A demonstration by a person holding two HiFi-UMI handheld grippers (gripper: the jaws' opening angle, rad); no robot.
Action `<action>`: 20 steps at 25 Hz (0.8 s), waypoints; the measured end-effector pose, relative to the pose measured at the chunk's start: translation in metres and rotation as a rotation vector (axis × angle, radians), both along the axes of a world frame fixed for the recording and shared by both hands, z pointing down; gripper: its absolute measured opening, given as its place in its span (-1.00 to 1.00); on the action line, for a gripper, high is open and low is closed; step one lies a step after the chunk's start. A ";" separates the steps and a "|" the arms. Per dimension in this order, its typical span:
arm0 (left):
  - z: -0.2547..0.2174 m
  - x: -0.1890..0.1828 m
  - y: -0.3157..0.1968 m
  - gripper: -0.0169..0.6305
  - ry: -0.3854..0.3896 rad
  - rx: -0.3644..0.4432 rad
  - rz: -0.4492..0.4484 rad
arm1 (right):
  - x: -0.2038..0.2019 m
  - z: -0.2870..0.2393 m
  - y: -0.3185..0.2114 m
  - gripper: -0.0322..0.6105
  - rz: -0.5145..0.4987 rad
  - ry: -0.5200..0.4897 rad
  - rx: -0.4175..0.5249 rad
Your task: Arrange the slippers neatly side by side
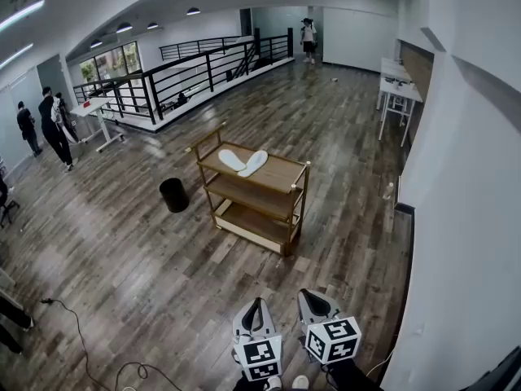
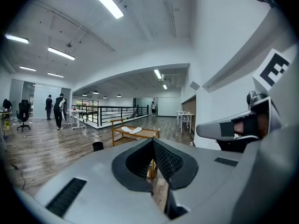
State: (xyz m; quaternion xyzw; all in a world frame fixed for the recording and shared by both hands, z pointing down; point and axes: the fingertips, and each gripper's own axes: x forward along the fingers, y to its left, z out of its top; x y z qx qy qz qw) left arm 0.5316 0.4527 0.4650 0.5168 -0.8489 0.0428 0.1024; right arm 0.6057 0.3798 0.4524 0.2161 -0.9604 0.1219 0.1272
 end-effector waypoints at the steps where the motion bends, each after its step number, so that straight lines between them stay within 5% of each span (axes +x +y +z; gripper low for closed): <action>1: 0.000 -0.003 0.003 -0.94 0.001 0.000 -0.005 | -0.002 0.000 0.001 -0.90 0.001 0.000 0.001; 20: 0.038 -0.047 0.042 -0.94 0.104 0.000 -0.084 | -0.031 0.012 0.007 -0.90 0.044 0.046 0.016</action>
